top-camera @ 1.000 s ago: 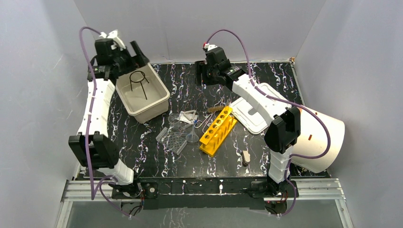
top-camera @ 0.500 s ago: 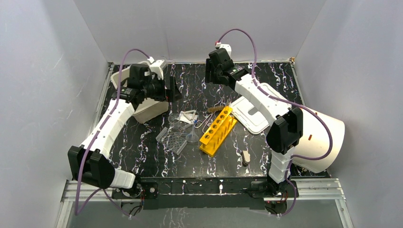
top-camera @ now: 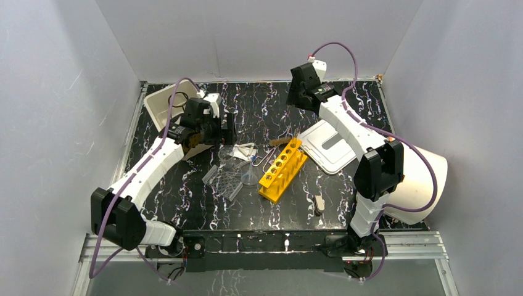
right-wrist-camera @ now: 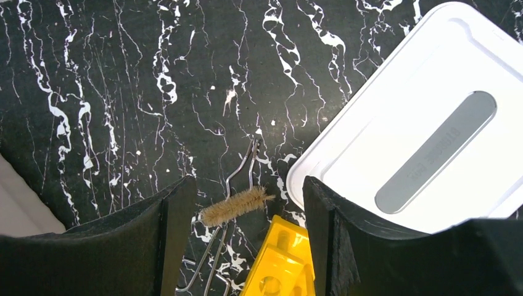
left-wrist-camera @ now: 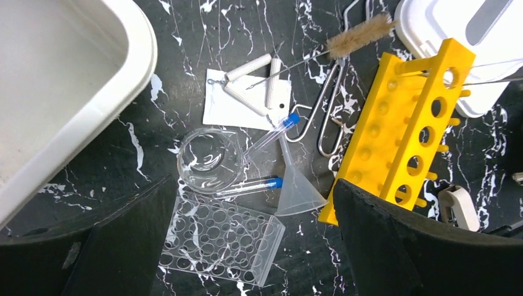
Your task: Organize the chemistry lab equipment
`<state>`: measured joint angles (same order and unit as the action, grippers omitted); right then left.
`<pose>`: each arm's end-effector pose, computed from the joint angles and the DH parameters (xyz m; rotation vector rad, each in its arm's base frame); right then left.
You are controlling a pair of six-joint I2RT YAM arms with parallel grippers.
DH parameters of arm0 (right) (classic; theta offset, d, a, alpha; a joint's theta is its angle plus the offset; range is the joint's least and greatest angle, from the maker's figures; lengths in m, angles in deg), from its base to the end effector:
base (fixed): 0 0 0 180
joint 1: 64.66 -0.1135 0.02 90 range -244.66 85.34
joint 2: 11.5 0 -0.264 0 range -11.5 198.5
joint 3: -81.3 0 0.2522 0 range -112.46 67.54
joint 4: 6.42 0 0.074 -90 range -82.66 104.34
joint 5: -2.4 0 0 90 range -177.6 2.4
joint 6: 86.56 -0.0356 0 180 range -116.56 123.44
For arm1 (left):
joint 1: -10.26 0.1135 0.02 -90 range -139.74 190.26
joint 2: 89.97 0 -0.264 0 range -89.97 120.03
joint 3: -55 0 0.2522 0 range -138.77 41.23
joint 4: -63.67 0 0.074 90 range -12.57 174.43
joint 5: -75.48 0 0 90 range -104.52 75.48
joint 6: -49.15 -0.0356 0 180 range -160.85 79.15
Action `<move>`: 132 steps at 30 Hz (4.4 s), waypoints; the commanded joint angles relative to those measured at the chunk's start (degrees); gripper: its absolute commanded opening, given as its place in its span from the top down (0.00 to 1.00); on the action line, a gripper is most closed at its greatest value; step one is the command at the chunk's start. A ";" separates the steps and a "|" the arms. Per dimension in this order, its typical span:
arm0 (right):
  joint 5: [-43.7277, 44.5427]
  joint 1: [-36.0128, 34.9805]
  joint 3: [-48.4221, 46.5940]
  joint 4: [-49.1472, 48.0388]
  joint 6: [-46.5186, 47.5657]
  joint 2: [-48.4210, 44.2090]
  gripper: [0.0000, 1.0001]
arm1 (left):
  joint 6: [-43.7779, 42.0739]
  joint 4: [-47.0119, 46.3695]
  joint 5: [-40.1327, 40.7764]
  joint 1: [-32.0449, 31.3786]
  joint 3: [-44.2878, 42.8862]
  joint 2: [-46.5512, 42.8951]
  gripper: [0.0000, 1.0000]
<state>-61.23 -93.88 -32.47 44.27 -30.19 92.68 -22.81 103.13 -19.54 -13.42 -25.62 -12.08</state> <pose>0.3683 0.1879 0.3419 0.3173 2.1788 0.0813 0.2774 -0.1251 0.3182 0.1604 2.2492 -0.4949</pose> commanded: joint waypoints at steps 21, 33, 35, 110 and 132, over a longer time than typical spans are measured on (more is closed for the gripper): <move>-6.40 1.71 4.36 -7.26 -1.98 -3.75 0.28 | 0.32 -0.68 5.84 -3.32 3.55 12.69 0.05; -7.27 1.94 4.97 -8.05 -1.08 -4.31 0.28 | -1.38 -1.15 9.32 -4.56 3.29 16.28 0.29; -7.50 1.95 5.15 -8.23 -0.84 -4.52 0.28 | -1.70 -1.39 10.38 -4.90 3.01 16.31 0.29; -15.94 2.27 -0.11 -8.38 0.23 -0.76 0.29 | 2.35 -6.47 16.49 17.09 -18.30 30.88 0.66; -17.43 2.22 -2.59 -7.22 2.26 0.66 0.28 | 1.20 -5.76 16.53 17.09 -21.77 30.37 0.33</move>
<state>-77.47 -92.00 -31.81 37.56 -29.66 93.27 -20.99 95.98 -3.61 3.52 -43.93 22.72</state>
